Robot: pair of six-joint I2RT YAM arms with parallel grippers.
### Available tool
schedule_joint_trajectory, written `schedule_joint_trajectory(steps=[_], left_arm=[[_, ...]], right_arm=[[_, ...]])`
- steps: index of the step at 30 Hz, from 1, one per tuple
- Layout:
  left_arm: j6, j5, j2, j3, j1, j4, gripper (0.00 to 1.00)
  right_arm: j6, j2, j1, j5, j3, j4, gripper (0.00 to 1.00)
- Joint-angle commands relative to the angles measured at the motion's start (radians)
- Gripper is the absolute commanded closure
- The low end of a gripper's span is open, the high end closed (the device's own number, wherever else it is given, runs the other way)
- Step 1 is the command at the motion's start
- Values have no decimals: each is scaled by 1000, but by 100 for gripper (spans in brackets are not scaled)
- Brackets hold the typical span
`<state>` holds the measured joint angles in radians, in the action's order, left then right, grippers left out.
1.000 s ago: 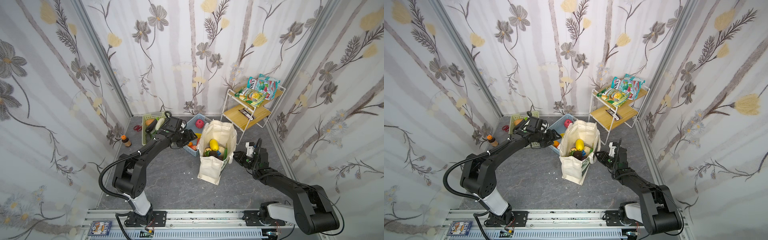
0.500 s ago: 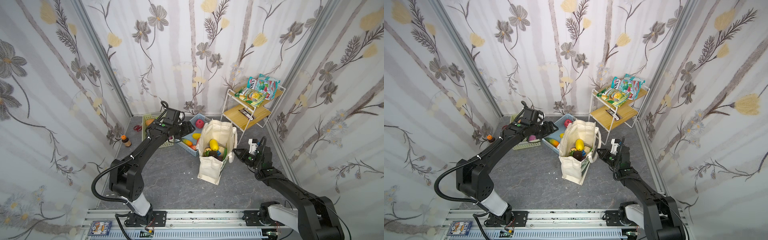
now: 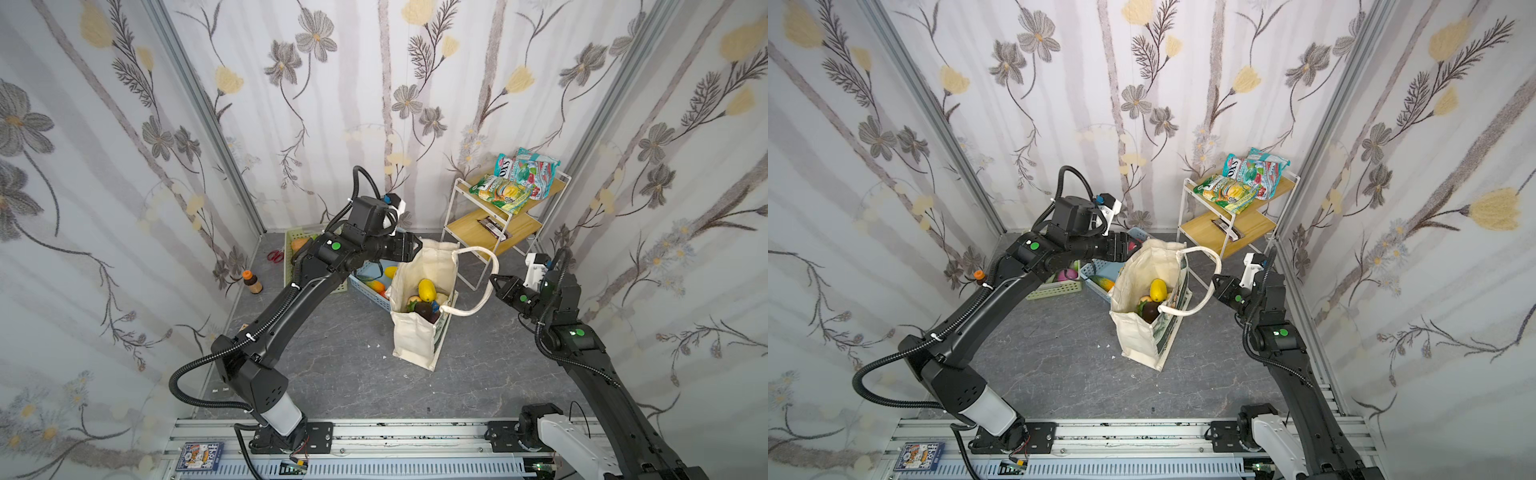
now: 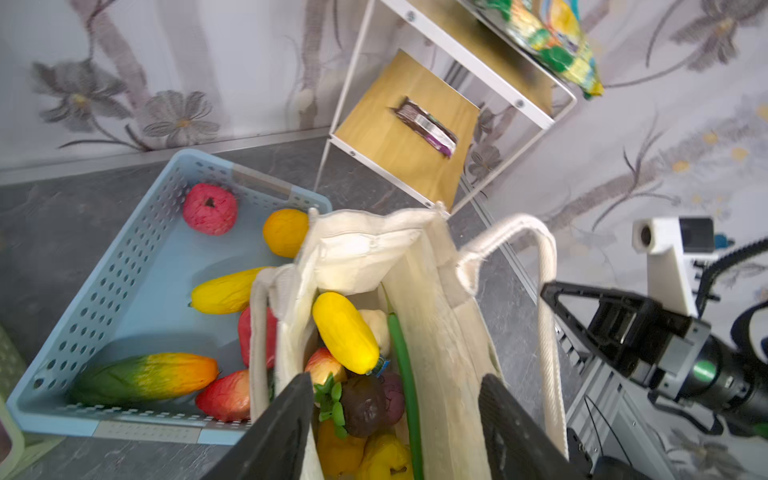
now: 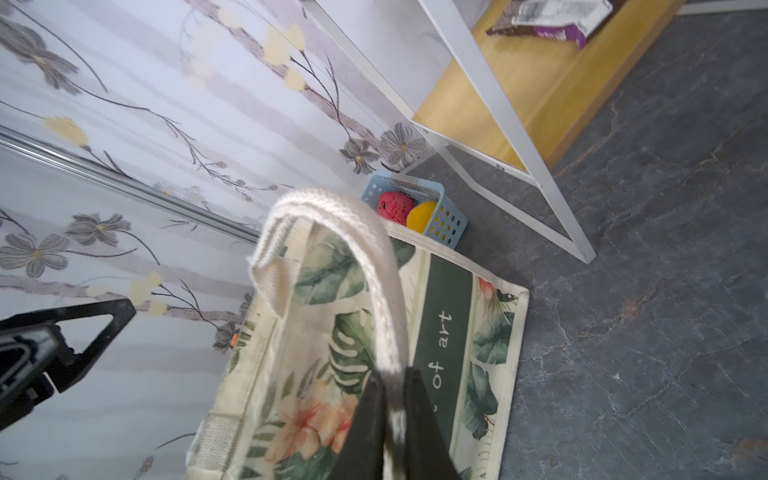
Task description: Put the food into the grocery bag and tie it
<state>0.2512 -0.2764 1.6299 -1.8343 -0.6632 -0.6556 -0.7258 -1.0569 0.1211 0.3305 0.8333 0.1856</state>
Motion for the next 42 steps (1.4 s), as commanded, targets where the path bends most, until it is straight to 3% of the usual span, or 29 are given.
schedule_joint_trajectory(steps=[1,10,17,27,42], left_arm=[[-145,-30,11,-25,-45,-16,40],[-267,-209,34,-23,-172,-7,41],[-239,-223,110,-97,-231,-10,35],[-181,-292,126,-90,-248,29,34],[-75,-385,123,-44,-248,139,63]], right_arm=[[28,7,0,-3,85,104,89],[8,-3,40,19,249,140,89],[-21,-69,148,-28,370,97,88],[-38,-137,196,-44,458,81,88],[-49,-157,215,-60,499,87,87]])
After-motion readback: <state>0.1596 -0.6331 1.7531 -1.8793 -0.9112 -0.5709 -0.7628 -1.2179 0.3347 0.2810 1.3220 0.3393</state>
